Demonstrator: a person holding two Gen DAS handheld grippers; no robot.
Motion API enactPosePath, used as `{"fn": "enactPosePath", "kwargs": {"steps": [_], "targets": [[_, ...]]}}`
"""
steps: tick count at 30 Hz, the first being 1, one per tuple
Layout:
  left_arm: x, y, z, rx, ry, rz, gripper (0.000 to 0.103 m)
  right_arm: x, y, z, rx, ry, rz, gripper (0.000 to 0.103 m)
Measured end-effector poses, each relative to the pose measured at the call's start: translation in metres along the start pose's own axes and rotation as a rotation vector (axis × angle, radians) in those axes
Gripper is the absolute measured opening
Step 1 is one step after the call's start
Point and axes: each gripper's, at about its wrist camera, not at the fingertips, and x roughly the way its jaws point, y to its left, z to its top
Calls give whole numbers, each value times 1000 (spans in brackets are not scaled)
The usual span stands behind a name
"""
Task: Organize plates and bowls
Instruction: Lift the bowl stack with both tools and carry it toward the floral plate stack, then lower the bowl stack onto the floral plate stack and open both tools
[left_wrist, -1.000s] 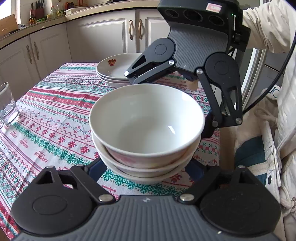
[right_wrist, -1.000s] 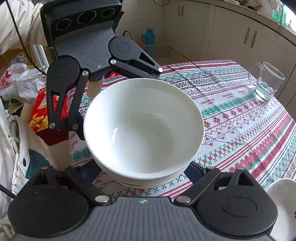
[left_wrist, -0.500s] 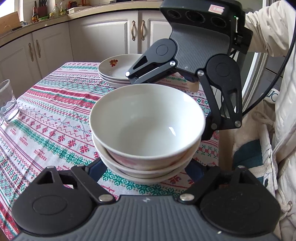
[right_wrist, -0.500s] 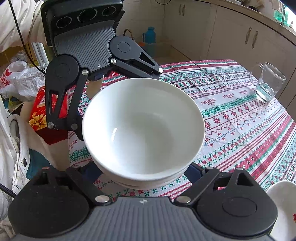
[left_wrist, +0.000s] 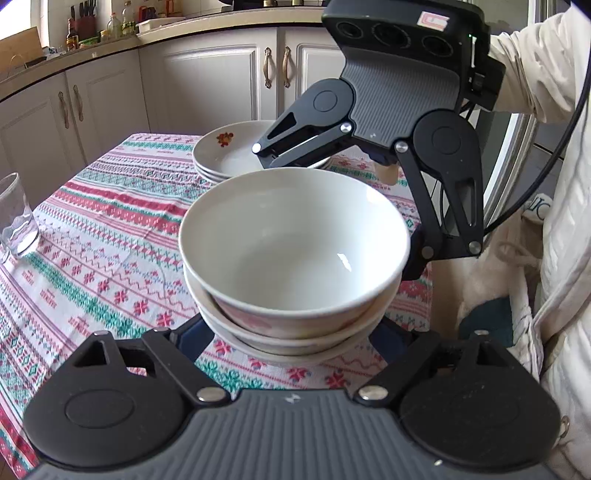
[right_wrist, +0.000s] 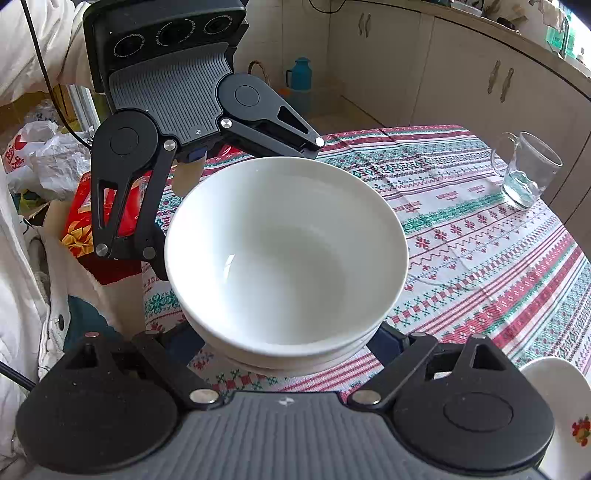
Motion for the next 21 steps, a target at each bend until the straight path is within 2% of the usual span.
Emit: {"fn": "enactPosePath", "kwargs": {"steps": [11, 21], "targets": [[14, -4, 47, 34, -10, 3, 89, -39, -21, -16, 7, -26, -28, 94], [58, 12, 114, 125, -41, -29, 89, -90, -63, -45, 46, -47, -121, 94]]}}
